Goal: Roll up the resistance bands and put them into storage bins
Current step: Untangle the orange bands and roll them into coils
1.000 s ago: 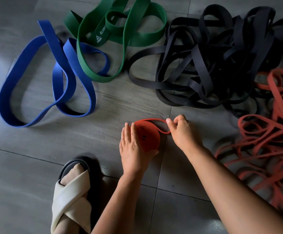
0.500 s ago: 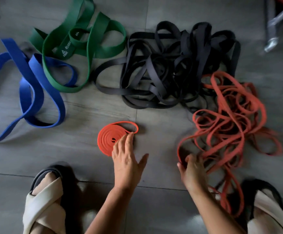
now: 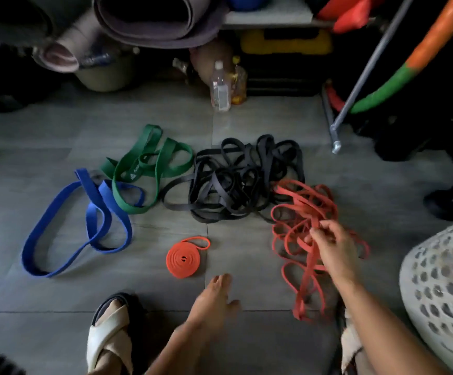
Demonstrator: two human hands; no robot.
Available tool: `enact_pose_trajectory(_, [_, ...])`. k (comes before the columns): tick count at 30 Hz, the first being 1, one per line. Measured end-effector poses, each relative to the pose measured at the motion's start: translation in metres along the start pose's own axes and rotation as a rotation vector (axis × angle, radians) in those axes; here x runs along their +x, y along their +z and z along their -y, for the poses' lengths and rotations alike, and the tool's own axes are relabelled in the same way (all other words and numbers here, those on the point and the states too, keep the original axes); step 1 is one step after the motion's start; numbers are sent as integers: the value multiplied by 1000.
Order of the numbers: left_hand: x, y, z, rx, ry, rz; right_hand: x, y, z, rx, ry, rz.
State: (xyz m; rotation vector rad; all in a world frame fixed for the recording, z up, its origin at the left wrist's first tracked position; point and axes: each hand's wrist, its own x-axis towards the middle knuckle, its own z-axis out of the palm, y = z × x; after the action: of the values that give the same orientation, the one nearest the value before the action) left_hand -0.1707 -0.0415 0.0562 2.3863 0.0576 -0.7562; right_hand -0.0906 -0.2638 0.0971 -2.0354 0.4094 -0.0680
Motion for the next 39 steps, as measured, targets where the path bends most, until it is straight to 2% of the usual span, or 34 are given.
enact_pose_trajectory(5, [-29,-82,-59,6,122,-21,-8,-74,84,164,-137,-77])
enact_pose_trajectory(7, [-47,-115,-83,6,180,-57,-13,-101,117,249,-164,-43])
enact_pose_trajectory(11, [-97,-153,-127,-112,325,-241,-45,-133,171,85,-319,248])
enact_pose_trajectory(14, [-135,-156,-148,-405,466,-368,-83,-143,195,11,-384,471])
enact_pose_trajectory(17, [-159,-144,-162,-600,595,-376,-112,-140,195,93,-404,626])
enact_pose_trajectory(20, [-162,-132,-168,-567,680,-371,-118,-128,186,28,-433,658])
enact_pose_trajectory(22, [-156,-132,-167,-490,661,-357,-116,-122,183,29,-428,670])
enact_pose_trajectory(27, [-144,-142,-161,-557,524,-299,-107,-110,183,-51,-503,717])
enact_pose_trajectory(32, [-137,-152,-153,-852,467,-176,-93,-96,184,-18,-490,632])
enact_pose_trajectory(35, [-137,-156,-150,-959,466,-161,-92,-86,186,-37,-586,671])
enact_pose_trajectory(37, [-136,-161,-148,-1023,462,-158,-97,-79,186,3,-548,707])
enact_pose_trajectory(39, [-136,-165,-145,-1061,458,-163,-98,-73,183,-89,-611,678])
